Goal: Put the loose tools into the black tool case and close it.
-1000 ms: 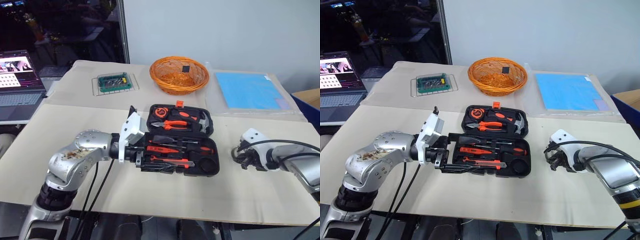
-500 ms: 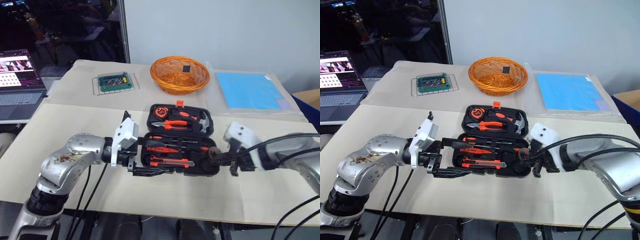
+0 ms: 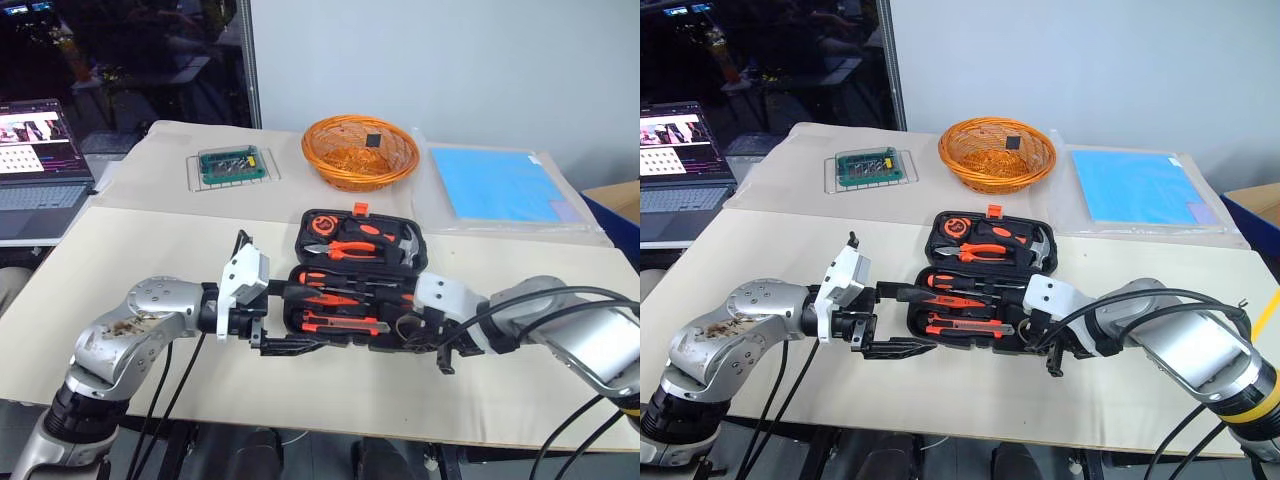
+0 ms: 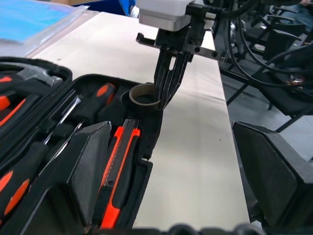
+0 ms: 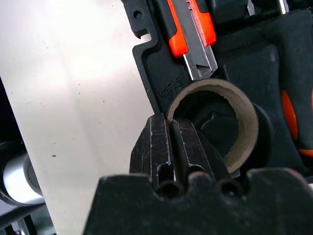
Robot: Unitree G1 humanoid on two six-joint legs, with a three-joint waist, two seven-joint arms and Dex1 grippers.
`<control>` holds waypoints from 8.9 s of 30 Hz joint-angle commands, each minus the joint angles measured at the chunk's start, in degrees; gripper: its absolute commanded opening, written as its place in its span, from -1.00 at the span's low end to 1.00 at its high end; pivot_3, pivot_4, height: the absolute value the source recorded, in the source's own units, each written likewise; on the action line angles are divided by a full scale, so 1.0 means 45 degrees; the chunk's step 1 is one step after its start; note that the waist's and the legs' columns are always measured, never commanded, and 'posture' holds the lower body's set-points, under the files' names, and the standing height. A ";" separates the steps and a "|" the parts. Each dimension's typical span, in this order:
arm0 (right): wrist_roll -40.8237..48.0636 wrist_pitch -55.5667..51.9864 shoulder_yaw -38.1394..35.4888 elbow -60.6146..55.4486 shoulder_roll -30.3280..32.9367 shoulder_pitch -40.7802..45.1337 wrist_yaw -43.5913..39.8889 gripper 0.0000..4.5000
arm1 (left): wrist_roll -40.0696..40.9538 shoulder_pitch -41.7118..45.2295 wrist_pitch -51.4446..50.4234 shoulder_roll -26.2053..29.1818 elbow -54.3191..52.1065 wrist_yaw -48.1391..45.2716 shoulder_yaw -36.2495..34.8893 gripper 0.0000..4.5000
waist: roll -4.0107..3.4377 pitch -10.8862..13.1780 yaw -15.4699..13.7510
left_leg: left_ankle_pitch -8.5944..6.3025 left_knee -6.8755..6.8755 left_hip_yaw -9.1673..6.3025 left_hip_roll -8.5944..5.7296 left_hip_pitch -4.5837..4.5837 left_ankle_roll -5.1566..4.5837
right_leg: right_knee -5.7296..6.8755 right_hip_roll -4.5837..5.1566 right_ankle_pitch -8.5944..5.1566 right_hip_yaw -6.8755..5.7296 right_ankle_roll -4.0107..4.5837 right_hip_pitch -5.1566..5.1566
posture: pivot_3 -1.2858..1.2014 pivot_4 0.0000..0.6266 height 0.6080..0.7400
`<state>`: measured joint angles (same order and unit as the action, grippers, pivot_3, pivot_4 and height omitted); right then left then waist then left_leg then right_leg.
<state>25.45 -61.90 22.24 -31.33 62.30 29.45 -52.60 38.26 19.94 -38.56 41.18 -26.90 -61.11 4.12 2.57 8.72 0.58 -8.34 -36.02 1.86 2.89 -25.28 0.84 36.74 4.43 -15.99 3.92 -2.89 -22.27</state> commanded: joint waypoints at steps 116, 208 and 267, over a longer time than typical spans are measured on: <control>0.1034 0.5362 -0.9136 -0.4026 -0.3262 -1.1082 0.0241 -1.00 | -0.0291 0.0513 -0.0349 0.2609 0.4023 -0.1852 -0.3403 1.00 | -0.0076 0.0154 0.0027 | 0.0091 0.0045 -0.0016 -0.0003 -0.0057 0.0007 | 0.0086 -0.0015 0.0049 -0.0023 -0.0043 -0.0011 | 0.03 -0.52 1.00; -0.4672 0.6678 -0.1935 0.4323 -1.0406 -0.1336 0.6121 -0.48 | -0.5478 0.2116 0.3107 -0.0492 0.6191 -0.0270 0.1884 1.00 | -0.0059 0.0162 0.0216 | 0.0111 0.0000 -0.0035 -0.0004 -0.0171 0.0017 | 0.0249 -0.0066 0.0073 0.0006 -0.0027 -0.0187 | 0.03 -0.52 1.00; -0.3341 0.4499 -0.2878 0.5193 -1.0966 0.0010 0.6129 -0.97 | -0.6057 0.1990 0.3168 -0.1167 0.6602 0.0123 0.2044 1.00 | -0.0067 0.0156 0.0488 | 0.0107 0.0046 -0.0029 0.0016 0.0004 0.0024 | 0.0203 -0.0062 0.0067 0.0006 0.0001 -0.0049 | 0.03 -0.52 1.00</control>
<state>10.14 -43.93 10.06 -5.45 13.08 28.88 -24.83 12.80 30.65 -23.52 36.19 0.61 -60.21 10.92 2.26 9.42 2.78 -7.86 -35.80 1.73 2.97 -25.26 0.95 37.66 4.14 -15.69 3.95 -2.88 -22.49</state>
